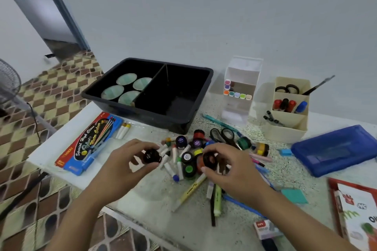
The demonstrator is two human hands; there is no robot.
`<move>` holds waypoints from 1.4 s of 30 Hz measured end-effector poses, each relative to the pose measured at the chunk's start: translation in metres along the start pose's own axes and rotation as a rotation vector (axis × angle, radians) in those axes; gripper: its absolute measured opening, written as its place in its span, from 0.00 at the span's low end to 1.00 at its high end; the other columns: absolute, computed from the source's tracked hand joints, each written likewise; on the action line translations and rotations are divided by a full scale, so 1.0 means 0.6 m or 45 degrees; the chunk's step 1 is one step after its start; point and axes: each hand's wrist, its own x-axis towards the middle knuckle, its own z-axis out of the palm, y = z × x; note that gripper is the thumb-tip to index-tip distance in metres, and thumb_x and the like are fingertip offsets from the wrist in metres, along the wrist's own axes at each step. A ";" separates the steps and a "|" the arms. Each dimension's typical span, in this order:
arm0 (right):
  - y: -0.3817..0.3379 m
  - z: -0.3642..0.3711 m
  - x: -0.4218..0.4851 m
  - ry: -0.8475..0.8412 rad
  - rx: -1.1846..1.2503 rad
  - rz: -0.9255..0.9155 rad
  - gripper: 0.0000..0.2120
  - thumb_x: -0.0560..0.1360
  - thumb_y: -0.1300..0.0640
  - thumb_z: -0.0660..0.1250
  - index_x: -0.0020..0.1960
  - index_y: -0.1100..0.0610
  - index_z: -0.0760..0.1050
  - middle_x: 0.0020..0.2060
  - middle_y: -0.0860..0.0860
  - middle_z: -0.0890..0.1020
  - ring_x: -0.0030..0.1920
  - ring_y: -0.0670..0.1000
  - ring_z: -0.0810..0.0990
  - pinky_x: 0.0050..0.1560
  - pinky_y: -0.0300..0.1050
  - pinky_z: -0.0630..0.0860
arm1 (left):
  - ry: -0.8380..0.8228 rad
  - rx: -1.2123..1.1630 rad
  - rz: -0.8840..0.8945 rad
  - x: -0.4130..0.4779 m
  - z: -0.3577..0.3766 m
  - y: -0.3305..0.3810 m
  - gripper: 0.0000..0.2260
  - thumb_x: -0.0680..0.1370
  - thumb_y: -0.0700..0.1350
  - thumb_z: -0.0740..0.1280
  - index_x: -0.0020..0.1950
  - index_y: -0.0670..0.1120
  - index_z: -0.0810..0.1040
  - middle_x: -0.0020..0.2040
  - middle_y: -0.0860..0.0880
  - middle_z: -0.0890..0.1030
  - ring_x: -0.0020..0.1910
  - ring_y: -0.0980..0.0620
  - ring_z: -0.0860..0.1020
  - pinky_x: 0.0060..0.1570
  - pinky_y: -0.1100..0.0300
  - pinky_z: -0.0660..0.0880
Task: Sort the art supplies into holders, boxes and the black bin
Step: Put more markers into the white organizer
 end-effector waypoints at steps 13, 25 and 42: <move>-0.063 0.214 0.094 -0.236 -0.425 -0.080 0.12 0.71 0.49 0.67 0.54 0.46 0.77 0.49 0.41 0.77 0.51 0.44 0.77 0.50 0.47 0.77 | -0.559 0.118 0.320 0.059 -0.041 -0.171 0.15 0.75 0.48 0.76 0.60 0.59 0.80 0.56 0.64 0.78 0.55 0.65 0.75 0.54 0.71 0.71; -0.075 0.228 0.110 -0.196 -0.753 0.116 0.17 0.67 0.61 0.68 0.52 0.48 0.82 0.49 0.43 0.73 0.48 0.49 0.76 0.42 0.49 0.77 | -0.446 -0.002 0.456 0.088 -0.001 -0.195 0.17 0.68 0.53 0.80 0.57 0.58 0.85 0.45 0.61 0.73 0.45 0.60 0.73 0.44 0.66 0.71; -0.050 0.226 0.103 0.027 -0.615 0.151 0.10 0.65 0.61 0.71 0.45 0.51 0.78 0.44 0.44 0.75 0.46 0.47 0.75 0.44 0.47 0.76 | -0.168 -0.179 0.429 0.058 0.037 -0.192 0.13 0.69 0.48 0.78 0.53 0.49 0.88 0.52 0.57 0.83 0.52 0.63 0.80 0.53 0.70 0.76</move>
